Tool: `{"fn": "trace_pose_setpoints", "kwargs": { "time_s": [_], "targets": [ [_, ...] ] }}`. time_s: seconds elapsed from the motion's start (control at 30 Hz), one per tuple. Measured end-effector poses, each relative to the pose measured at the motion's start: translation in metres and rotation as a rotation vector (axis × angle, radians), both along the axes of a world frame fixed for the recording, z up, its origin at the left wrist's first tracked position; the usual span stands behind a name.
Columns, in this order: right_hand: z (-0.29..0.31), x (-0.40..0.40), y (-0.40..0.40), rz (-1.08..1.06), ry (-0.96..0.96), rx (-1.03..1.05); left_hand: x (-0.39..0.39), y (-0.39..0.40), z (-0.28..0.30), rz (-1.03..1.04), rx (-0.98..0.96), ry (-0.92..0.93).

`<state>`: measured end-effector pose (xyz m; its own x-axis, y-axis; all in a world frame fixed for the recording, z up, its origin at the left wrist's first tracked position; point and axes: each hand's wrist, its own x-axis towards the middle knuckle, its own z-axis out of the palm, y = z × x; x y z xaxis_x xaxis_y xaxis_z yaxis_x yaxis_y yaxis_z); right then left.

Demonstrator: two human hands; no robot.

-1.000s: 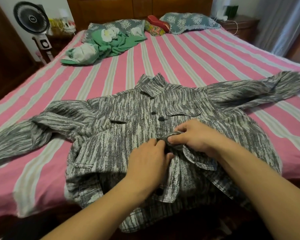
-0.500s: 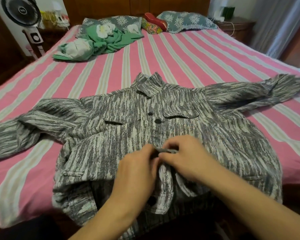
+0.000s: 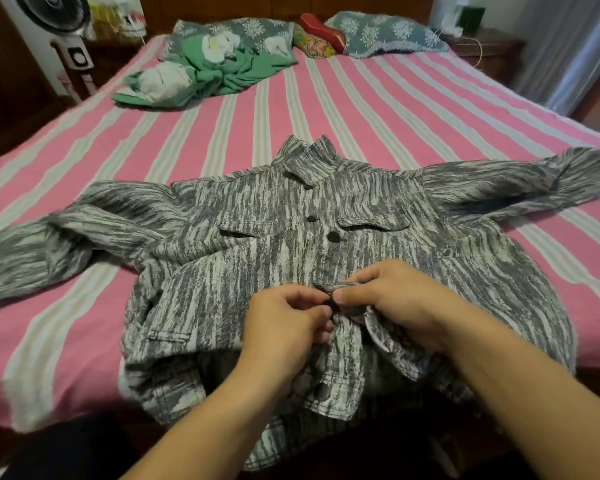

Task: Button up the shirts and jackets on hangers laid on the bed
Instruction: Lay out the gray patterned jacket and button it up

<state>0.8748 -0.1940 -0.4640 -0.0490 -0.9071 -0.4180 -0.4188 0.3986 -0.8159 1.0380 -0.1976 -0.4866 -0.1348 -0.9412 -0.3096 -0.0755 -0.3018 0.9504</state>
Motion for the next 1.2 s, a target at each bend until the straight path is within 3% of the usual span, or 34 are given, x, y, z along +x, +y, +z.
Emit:
{"fn": "trace_pose_setpoints", "kwargs": {
  "time_s": [0.17,0.3,0.4,0.5,0.67,0.87,1.0,1.2],
  "targets": [
    [0.004,-0.005,0.001,0.036,-0.18,0.089,-0.001,0.002,-0.004,-0.013,-0.038,-0.088],
    [0.005,-0.006,0.001,0.06,-0.169,0.114,0.001,0.0,-0.005,-0.035,0.011,-0.071],
    [0.003,-0.003,0.004,0.051,-0.09,0.087,0.003,-0.004,0.002,-0.043,0.168,0.071],
    [0.0,0.007,0.011,0.058,0.128,-0.023,0.006,-0.007,0.01,-0.088,0.269,0.131],
    [-0.008,0.03,0.023,0.054,0.41,-0.243,0.003,-0.007,0.003,-0.076,0.222,0.076],
    [-0.008,0.02,0.025,0.129,0.395,-0.338,0.0,-0.007,-0.008,0.017,0.18,0.06],
    [-0.018,0.011,0.025,0.212,0.457,-0.464,0.004,-0.01,-0.008,0.073,0.237,0.144],
    [-0.026,-0.005,0.026,0.391,0.537,-0.63,0.01,-0.012,-0.015,-0.038,0.173,0.126]
  ]
}}
